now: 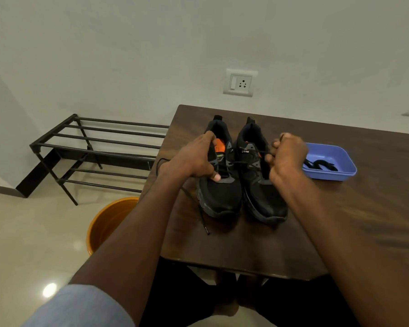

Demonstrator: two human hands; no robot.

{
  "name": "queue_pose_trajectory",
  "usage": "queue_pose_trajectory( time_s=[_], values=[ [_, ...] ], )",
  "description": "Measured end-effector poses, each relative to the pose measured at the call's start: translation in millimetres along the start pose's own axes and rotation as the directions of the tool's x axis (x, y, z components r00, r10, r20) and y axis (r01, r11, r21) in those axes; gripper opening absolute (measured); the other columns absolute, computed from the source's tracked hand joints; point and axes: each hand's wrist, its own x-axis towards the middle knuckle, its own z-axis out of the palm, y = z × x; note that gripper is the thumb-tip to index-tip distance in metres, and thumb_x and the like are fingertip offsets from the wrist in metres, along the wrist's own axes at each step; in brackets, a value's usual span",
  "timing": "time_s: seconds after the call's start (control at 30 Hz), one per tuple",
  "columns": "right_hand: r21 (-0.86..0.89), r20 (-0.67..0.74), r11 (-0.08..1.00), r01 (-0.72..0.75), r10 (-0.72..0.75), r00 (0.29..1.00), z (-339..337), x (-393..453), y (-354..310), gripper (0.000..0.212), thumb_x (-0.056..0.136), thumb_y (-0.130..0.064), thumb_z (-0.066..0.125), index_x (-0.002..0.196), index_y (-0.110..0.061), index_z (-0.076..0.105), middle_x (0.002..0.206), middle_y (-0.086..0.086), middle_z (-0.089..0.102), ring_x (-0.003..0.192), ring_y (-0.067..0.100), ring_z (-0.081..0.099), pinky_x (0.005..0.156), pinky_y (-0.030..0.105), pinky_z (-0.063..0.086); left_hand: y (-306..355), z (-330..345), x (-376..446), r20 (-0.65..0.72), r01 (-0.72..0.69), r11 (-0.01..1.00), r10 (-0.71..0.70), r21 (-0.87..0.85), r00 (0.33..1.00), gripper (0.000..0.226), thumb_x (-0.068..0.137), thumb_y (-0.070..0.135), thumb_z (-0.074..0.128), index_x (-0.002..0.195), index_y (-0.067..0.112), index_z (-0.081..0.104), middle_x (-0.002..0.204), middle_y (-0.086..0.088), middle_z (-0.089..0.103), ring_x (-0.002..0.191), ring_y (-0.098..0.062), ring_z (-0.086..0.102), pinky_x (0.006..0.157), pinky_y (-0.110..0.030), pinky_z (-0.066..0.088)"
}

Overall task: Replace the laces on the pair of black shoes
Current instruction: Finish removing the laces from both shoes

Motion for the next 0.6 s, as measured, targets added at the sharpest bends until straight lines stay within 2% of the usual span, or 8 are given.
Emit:
queue_pose_trajectory(
  time_s=[0.1, 0.13, 0.2, 0.27, 0.37, 0.47, 0.53, 0.6],
  values=[
    [-0.432, 0.253, 0.896, 0.108, 0.005, 0.967, -12.2, -0.3, -27.5, 0.015, 0.098, -0.010, 0.052, 0.091, -0.012, 0.065, 0.067, 0.004, 0.057, 0.044, 0.009, 0.036, 0.038, 0.021, 0.024, 3.3, 0.8, 0.9, 0.081, -0.009, 0.994, 0.000, 0.105, 0.997, 0.055, 0.078, 0.027, 0.088, 0.124, 0.034, 0.059, 0.165, -0.006, 0.023, 0.147, -0.035, 0.034, 0.113, -0.046, 0.039],
    [-0.588, 0.365, 0.793, 0.158, 0.086, 0.927, -15.5, -5.5, -35.6, 0.015, 0.099, -0.013, 0.056, 0.090, -0.010, 0.068, 0.068, 0.005, 0.061, 0.044, 0.009, 0.039, 0.038, 0.021, 0.025, 4.7, 1.4, 0.9, 0.090, -0.009, 0.992, -0.002, 0.123, 0.996, 0.042, 0.083, 0.029, 0.084, 0.120, 0.034, 0.064, 0.170, -0.008, 0.014, 0.152, -0.035, 0.025, 0.118, -0.048, 0.034],
    [-0.780, 0.507, 0.551, 0.298, 0.277, 0.816, -19.5, -20.2, -45.1, 0.023, 0.104, -0.025, 0.058, 0.094, -0.010, 0.072, 0.070, 0.005, 0.069, 0.047, 0.011, 0.050, 0.039, 0.020, 0.033, 6.3, 3.1, 1.2, 0.048, -0.011, 0.995, 0.006, 0.095, 0.999, 0.022, 0.093, 0.033, 0.074, 0.115, 0.029, 0.072, 0.171, -0.007, 0.016, 0.157, -0.029, 0.016, 0.121, -0.047, 0.027],
    [-0.825, 0.548, 0.376, 0.421, 0.354, 0.757, -21.1, -31.7, -42.9, 0.037, 0.106, -0.039, 0.055, 0.092, -0.010, 0.074, 0.074, 0.005, 0.075, 0.053, 0.014, 0.063, 0.045, 0.021, 0.046, 7.1, 6.5, 2.5, -0.015, -0.010, 0.997, 0.011, 0.083, 1.000, 0.016, 0.096, 0.034, 0.070, 0.110, 0.030, 0.076, 0.169, -0.007, 0.026, 0.157, -0.024, 0.016, 0.121, -0.047, 0.028],
    [-0.779, 0.626, 0.106, 0.618, 0.176, 0.759, -20.6, -34.9, -30.9, 0.037, 0.101, -0.047, 0.060, 0.090, -0.014, 0.074, 0.084, 0.005, 0.075, 0.075, 0.021, 0.071, 0.070, 0.036, 0.060, 8.7, 11.8, 7.0, -0.113, -0.019, 0.995, 0.030, 0.098, 0.993, 0.006, 0.090, 0.032, 0.077, 0.095, 0.031, 0.081, 0.159, -0.004, 0.045, 0.153, -0.021, 0.026, 0.116, -0.046, 0.035],
    [-0.687, 0.716, -0.116, 0.718, 0.067, 0.695, -13.6, -39.4, -25.6, 0.035, 0.091, -0.048, 0.073, 0.112, -0.021, 0.066, 0.116, 0.002, 0.062, 0.105, 0.022, 0.059, 0.093, 0.045, 0.055, 9.6, 15.8, 9.2, -0.173, -0.023, 0.998, 0.033, 0.057, 0.984, 0.005, 0.086, 0.025, 0.080, 0.082, 0.027, 0.081, 0.147, 0.000, 0.058, 0.147, -0.017, 0.036, 0.115, -0.044, 0.039],
    [-0.655, 0.725, -0.249, 0.713, 0.056, 0.686, -7.7, -42.8, -22.3, 0.059, 0.084, -0.055, 0.077, 0.131, -0.024, 0.058, 0.133, 0.003, 0.050, 0.125, 0.029, 0.047, 0.103, 0.051, 0.047, 12.6, 17.6, 7.7, -0.203, -0.016, 0.998, 0.026, 0.053, 0.979, 0.010, 0.085, 0.022, 0.080, 0.076, 0.027, 0.079, 0.149, 0.001, 0.055, 0.145, -0.019, 0.037, 0.116, -0.046, 0.039],
    [-0.641, 0.737, -0.261, 0.722, 0.052, 0.674, -2.9, -45.0, -15.5, 0.087, 0.077, -0.060, 0.081, 0.148, -0.026, 0.042, 0.147, 0.006, 0.040, 0.137, 0.033, 0.037, 0.109, 0.057, 0.039, 14.1, 18.7, 6.4, -0.238, -0.008, 0.996, 0.028, 0.088, 0.971, 0.007, 0.087, 0.022, 0.077, 0.080, 0.023, 0.079, 0.153, 0.002, 0.048, 0.146, -0.023, 0.032, 0.115, -0.047, 0.038]
  ],
)
